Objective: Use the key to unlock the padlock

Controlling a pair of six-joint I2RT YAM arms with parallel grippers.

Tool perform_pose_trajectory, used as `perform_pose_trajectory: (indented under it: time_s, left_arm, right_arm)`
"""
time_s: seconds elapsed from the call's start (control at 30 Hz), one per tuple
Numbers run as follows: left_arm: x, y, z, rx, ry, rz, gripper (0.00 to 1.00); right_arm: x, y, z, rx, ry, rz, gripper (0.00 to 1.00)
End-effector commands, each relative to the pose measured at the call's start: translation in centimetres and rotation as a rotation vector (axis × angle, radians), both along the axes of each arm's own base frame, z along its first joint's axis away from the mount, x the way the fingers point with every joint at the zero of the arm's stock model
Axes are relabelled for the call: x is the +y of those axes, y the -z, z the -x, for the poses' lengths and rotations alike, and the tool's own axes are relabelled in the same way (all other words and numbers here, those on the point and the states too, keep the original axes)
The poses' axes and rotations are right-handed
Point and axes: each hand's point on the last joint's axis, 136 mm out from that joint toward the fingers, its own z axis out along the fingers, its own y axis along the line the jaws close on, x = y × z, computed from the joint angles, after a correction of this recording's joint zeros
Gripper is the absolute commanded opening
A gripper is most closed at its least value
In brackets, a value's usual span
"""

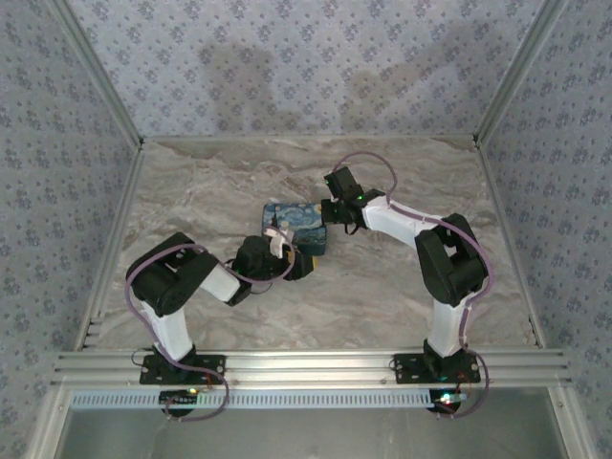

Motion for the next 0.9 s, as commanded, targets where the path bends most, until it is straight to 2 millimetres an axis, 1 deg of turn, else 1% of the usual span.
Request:
perform_pose_trajectory:
  time_s: [0.0, 0.17, 0.23, 0.33, 0.5, 0.57, 0.67, 0.77, 0.8, 0.87]
  left_arm:
    - [0.5, -0.1, -0.3, 0.009, -0.013, 0.013, 0.58]
    - [1.9, 0.6, -0.3, 0.044, -0.039, 0.004, 0.57]
    - [2.2, 0.7, -0.3, 0.053, -0.043, -0.001, 0.53]
    - [2.2, 0.8, -0.2, 0.071, -0.03, -0.003, 0.49]
    - [2.7, 1.0, -0.3, 0.082, -0.043, -0.006, 0.48]
    - [2.9, 1.2, -0.2, 0.088, -0.043, -0.011, 0.43]
    - [3.1, 1.4, 0.0, 0.096, -0.042, -0.014, 0.39]
    - [3.2, 1.4, 0.0, 0.099, -0.041, -0.013, 0.38]
    - [3.1, 1.3, 0.0, 0.098, -0.042, -0.011, 0.34]
    - [3.2, 1.3, 0.0, 0.1, -0.041, -0.011, 0.32]
  right_arm:
    - [0.4, 1.1, 1.5, 0.05, -0.021, -0.005, 0.0]
    - [0.4, 1.1, 1.5, 0.048, -0.022, -0.009, 0.0]
    - [0.5, 1.1, 1.4, 0.048, -0.022, -0.011, 0.0]
    - [0.5, 1.1, 1.5, 0.049, -0.022, -0.01, 0.0]
    - [0.4, 1.1, 1.5, 0.049, -0.02, -0.009, 0.0]
    - [0.4, 1.1, 1.5, 0.049, -0.02, -0.009, 0.0]
    - [0.5, 1.1, 1.5, 0.046, -0.021, -0.011, 0.0]
    - [0.5, 1.0, 1.5, 0.045, -0.02, -0.012, 0.0]
    - [0.5, 0.9, 1.5, 0.044, -0.021, -0.013, 0.0]
    - [0.5, 0.9, 1.5, 0.044, -0.021, -0.014, 0.0]
